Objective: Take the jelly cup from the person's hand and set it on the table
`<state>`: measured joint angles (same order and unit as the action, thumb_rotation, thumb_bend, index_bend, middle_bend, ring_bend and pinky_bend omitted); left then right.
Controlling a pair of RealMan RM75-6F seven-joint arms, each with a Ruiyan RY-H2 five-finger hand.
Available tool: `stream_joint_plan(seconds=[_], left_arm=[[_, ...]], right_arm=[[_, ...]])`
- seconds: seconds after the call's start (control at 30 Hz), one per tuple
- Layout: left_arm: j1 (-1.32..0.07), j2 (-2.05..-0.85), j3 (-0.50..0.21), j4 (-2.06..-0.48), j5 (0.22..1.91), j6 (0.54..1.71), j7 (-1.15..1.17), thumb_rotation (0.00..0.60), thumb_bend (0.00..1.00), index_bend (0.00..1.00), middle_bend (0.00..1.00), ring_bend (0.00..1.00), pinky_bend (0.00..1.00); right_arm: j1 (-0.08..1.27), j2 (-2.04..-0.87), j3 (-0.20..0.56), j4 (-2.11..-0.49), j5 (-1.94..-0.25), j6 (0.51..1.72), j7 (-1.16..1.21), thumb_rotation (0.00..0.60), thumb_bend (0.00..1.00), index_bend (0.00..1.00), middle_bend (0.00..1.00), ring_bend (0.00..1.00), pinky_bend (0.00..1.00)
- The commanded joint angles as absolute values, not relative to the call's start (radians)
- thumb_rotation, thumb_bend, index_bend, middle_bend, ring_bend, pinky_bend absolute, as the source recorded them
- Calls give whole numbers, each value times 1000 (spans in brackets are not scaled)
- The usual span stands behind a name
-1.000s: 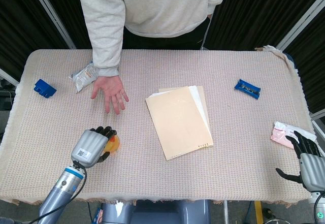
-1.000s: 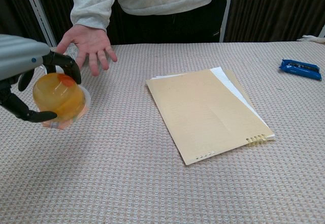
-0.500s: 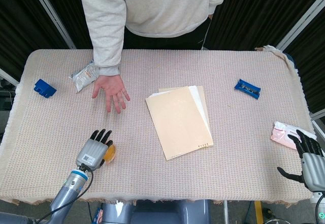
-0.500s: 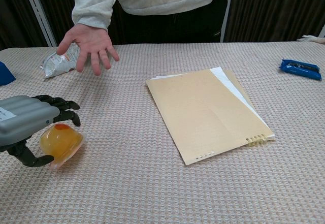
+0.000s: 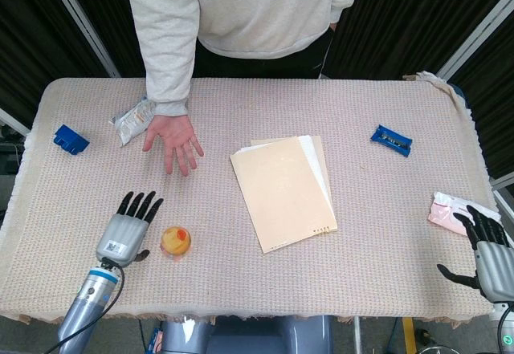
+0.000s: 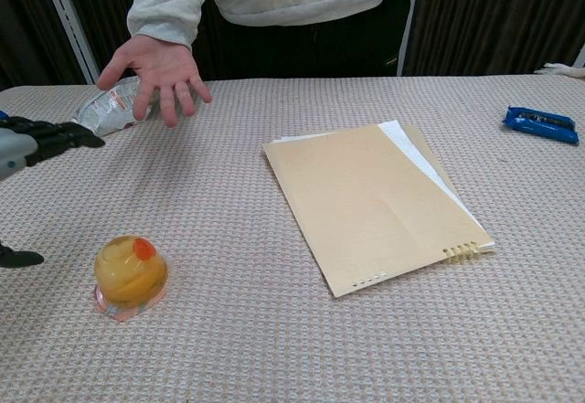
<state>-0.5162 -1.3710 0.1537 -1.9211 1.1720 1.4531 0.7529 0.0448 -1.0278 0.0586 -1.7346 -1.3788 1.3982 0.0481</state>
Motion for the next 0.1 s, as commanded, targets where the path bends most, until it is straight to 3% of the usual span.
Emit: stream_joint_plan(seconds=[0.03,0.1], left_arm=[[-382,-1260,263,-1861,1433,1625,568,600,174,0,0,0,0],[-340,-1240,287,-1820,1481,1670,519,600,171,0,0,0,0]], right_arm=[[47,-1031,57,-1736,-1382,1396,42,600,72,135,0,0,0],[50,-1033,58,-1736,-1384,1394,37,600,74,134,0,0,0]])
